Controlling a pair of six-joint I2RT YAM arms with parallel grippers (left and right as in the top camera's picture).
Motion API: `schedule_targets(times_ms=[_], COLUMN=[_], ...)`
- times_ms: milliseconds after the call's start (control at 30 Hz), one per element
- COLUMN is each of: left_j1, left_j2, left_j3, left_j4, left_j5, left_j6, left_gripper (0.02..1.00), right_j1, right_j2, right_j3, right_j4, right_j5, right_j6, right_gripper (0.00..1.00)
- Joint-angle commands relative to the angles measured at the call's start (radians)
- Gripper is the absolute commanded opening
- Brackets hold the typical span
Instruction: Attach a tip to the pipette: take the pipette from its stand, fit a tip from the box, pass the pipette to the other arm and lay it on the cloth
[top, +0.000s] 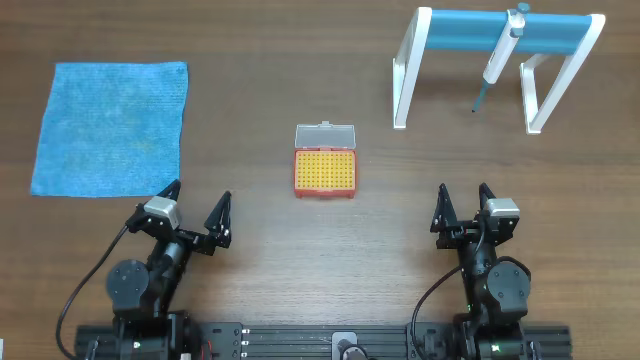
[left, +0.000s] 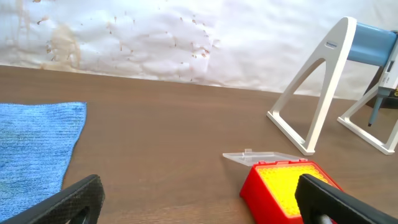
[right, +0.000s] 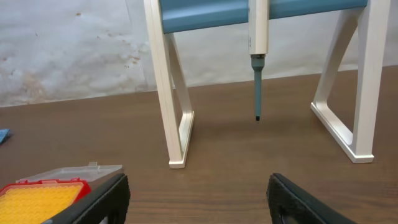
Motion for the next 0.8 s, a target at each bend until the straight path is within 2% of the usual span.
schedule_targets(times_ms=[33, 367, 467, 533, 600, 700, 800], left_j1=[0.002, 0.002, 0.002, 0.002, 0.002, 0.002, 0.002], left_j2=[-0.001, -0.001, -0.001, -0.001, -0.001, -0.001, -0.001], left_j3=[-0.004, -0.004, -0.004, -0.004, -0.004, -0.004, -0.004], left_j4=[-0.003, -0.004, -0.004, -0.003, -0.004, -0.004, -0.004], left_j5=[0.011, 0.011, 0.01, 0.01, 0.011, 0.01, 0.01], left_j6=[0.002, 0.001, 0.002, 0.002, 0.001, 0.002, 0.002], left_gripper=[0.996, 0.996, 0.996, 0.996, 0.996, 0.993, 0.996], right_j1=[-0.003, -0.003, -0.003, -0.003, -0.003, -0.003, -0.003], right_j2=[-0.011, -0.009, 0.002, 0.033, 0.081, 0.289, 0.529], right_j3=[-0.01, -0.01, -0.01, -0.01, -0.006, 0.06, 0.147], right_j4=[0.005, 0.003, 0.011, 0.032, 0.112, 0.254, 0.389], right_j5=[-0.009, 0.008, 0.111, 0.146, 0.146, 0.197, 0.213], right_j6=[0.001, 0.0, -0.005, -0.05, -0.077, -0.143, -0.237], right_gripper=[0.923, 0.923, 0.925, 0.923, 0.925, 0.925, 0.923])
